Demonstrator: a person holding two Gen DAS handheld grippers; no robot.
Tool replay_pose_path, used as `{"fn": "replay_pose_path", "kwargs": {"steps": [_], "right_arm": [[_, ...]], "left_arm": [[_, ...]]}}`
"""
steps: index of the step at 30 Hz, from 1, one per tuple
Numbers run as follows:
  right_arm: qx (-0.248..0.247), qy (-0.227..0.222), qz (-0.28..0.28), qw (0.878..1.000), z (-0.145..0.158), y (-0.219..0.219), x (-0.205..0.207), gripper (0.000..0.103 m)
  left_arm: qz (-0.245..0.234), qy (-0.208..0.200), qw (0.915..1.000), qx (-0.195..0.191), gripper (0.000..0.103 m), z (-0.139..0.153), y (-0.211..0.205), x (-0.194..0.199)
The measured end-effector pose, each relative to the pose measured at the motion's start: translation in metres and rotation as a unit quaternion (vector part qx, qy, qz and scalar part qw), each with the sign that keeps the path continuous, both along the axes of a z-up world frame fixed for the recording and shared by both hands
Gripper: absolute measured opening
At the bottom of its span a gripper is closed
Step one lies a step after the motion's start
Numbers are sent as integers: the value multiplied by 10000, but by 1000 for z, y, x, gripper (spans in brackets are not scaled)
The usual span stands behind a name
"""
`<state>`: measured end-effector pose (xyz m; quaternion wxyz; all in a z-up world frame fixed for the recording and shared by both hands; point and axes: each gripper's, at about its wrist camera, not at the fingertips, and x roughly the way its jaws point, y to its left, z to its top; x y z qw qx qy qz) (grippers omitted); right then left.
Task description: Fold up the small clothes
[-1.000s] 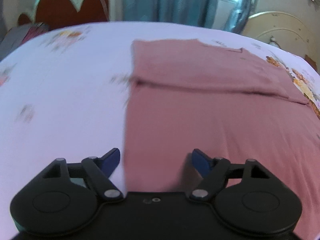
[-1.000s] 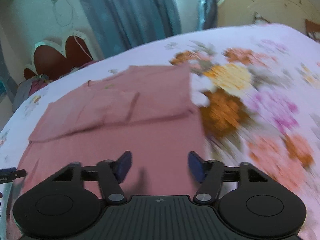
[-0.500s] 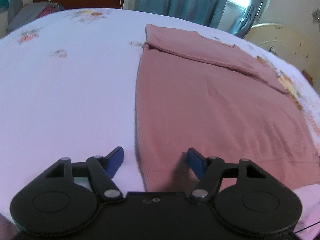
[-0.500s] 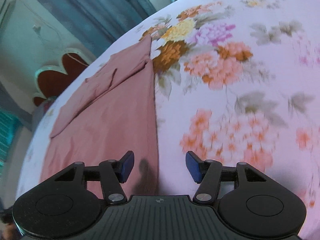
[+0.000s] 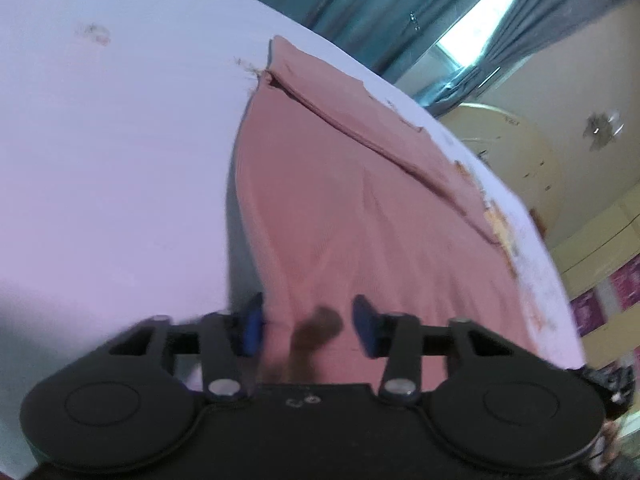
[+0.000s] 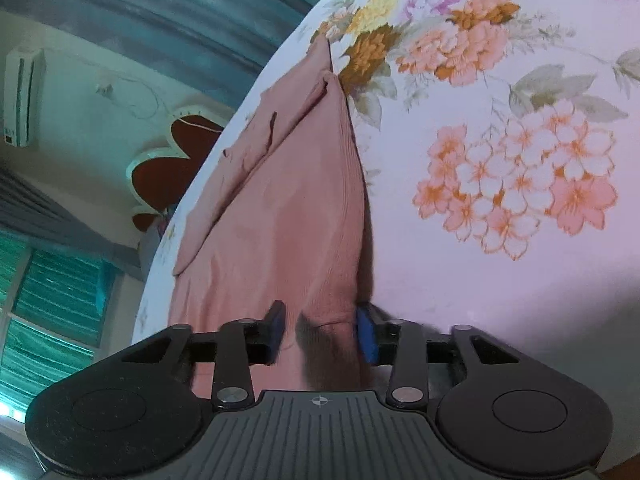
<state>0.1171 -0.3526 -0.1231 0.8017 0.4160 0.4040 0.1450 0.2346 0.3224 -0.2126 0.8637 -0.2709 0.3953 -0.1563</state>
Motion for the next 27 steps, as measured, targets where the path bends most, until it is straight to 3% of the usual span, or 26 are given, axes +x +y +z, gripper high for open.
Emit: {"fn": "replay_pose_path", "kwargs": {"steps": [3,9,16,17,19,20,22,25,27], "right_arm": [[-15,-3,-19,10000,1,-4,3,36],[69,26,-263,9996,-7,-9,23,36],[333,29,413,9986,-11,3,3,36],[275,-9,541,9982,-10,9,-1,34],[109,-60,674,9976,-9,18,-3,19],[13,-47,666,9978,-9,21,-2,10],[-245,-80,590,9979,-7,24,-3,8],[-188,-440,427,9979,7,18,-11,8],[-110,-708,339,9969,17,14,-20,8]], "left_arm": [[-287,-17,9996,21,41,-3,-10,0],[-111,-18,9999,-12,42,-4,-12,13],[-15,-103,9993,-346,39,-15,-5,-8],[17,-106,9991,-402,37,-17,-3,-9],[53,-71,9993,-355,30,-17,-2,-8],[54,-48,9997,-230,21,-15,-3,-6],[135,-70,9998,-92,5,-11,-4,-5],[522,-383,9956,-682,5,-7,9,-17],[617,-303,9959,-583,5,-10,8,-21]]}}
